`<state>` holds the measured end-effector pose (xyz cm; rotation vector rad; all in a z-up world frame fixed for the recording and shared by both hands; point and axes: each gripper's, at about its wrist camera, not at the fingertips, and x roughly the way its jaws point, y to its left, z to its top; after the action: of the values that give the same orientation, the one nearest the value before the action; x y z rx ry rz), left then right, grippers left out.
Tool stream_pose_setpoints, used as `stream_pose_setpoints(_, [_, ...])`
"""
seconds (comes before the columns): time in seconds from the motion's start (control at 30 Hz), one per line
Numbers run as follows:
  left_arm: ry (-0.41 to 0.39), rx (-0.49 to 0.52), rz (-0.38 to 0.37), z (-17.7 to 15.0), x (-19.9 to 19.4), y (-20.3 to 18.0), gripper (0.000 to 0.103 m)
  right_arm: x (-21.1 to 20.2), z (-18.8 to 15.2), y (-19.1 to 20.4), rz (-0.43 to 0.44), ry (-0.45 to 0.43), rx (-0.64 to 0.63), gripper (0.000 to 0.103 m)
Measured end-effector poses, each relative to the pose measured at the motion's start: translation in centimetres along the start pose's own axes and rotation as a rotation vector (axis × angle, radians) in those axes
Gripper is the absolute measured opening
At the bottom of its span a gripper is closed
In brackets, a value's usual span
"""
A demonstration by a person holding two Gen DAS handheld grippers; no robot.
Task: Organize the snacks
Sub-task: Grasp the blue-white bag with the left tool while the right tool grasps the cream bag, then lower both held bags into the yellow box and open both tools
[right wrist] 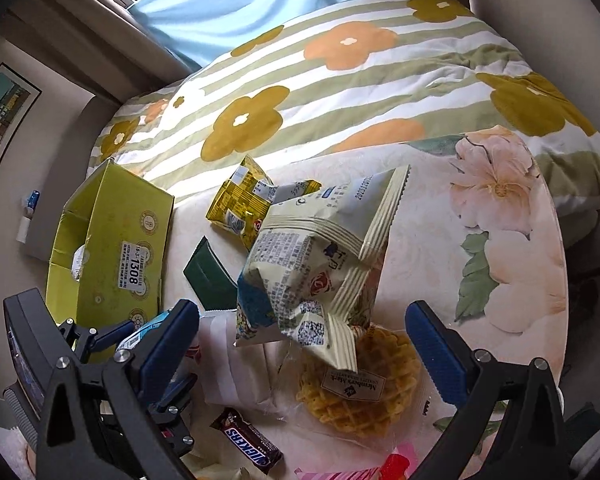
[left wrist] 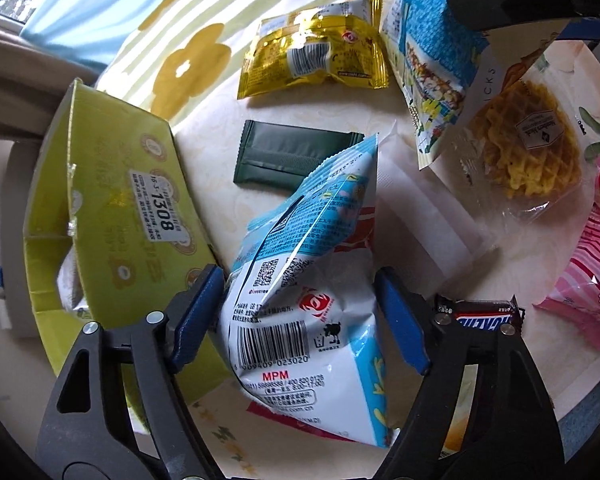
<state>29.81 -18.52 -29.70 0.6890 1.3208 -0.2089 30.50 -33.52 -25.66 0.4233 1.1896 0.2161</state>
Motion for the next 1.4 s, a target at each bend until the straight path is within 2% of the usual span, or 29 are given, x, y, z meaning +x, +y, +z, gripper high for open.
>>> stream_pose_setpoints(0.07, [0.006,-0.01,-0.016,0.0,0.2,0.2,0.064,0.6,0.3,0.0,0.006,0.008,0.005,0.103])
stream_pose_setpoints(0.1, [0.011,-0.009,-0.024,0.1,0.4,0.3,0.063,0.9,0.6,0.0,0.009,0.012,0.009,0.103])
stream_pose_setpoints(0.17, [0.003,0.0,-0.011,0.1,0.4,0.3,0.053,1.4,0.9,0.0,0.013,0.019,0.015,0.103])
stream_pose_setpoints(0.27, [-0.002,-0.003,-0.021,0.1,0.5,0.6,0.05,2.1,1.2,-0.2,0.013,0.028,0.025,0.103])
stream_pose_setpoints(0.57, [-0.023,-0.043,-0.055,0.0,0.0,1.8,0.049,3.6,1.6,-1.4,0.013,0.039,0.086,0.101])
stream_pose_setpoints(0.63, [-0.031,-0.057,-0.062,-0.1,-0.3,2.0,0.049,3.7,1.6,-1.5,0.032,0.041,0.092,0.079])
stream_pose_setpoints(0.8, [-0.045,-0.092,-0.076,-0.1,-1.0,2.5,0.049,3.1,1.1,-1.3,0.036,0.02,0.082,0.058])
stream_pose_setpoints(1.1, [-0.112,-0.158,-0.077,-1.0,-3.8,3.4,0.049,-0.5,0.0,-0.4,0.046,-0.05,0.048,0.057])
stream_pose_setpoints(1.4, [-0.237,-0.21,-0.064,-2.9,-9.6,3.6,0.049,-6.5,-2.1,1.6,0.055,-0.139,-0.018,0.056])
